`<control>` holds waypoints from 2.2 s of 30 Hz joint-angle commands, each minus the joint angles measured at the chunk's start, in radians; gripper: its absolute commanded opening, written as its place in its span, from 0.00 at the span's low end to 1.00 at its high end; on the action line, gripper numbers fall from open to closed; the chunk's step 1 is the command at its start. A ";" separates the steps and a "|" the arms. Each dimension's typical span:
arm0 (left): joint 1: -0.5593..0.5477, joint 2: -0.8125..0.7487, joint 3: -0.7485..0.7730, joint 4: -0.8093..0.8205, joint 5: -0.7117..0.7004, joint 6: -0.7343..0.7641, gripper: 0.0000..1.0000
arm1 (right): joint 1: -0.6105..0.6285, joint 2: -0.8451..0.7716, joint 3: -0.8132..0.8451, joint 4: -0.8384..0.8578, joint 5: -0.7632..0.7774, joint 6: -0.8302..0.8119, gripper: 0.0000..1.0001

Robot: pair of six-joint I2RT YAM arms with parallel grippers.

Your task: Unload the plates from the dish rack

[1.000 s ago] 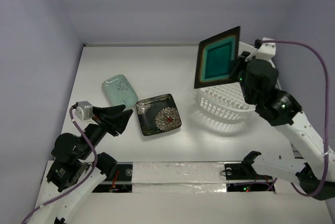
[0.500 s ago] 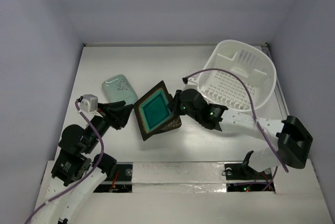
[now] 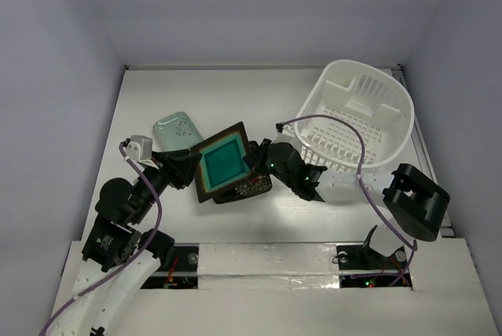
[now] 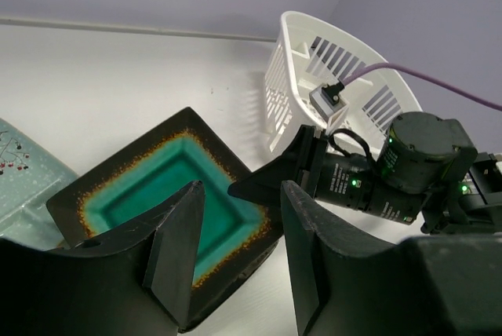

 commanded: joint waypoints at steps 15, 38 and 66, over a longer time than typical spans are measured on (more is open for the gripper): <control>0.020 0.052 -0.004 0.055 0.031 -0.007 0.40 | -0.012 -0.099 -0.141 0.241 0.065 0.114 0.13; 0.038 0.042 -0.004 0.055 0.032 -0.007 0.40 | -0.012 -0.035 0.034 -0.241 0.201 -0.004 0.69; 0.048 0.039 0.021 0.061 0.020 0.012 0.60 | 0.006 -0.885 0.030 -0.372 0.332 -0.441 0.14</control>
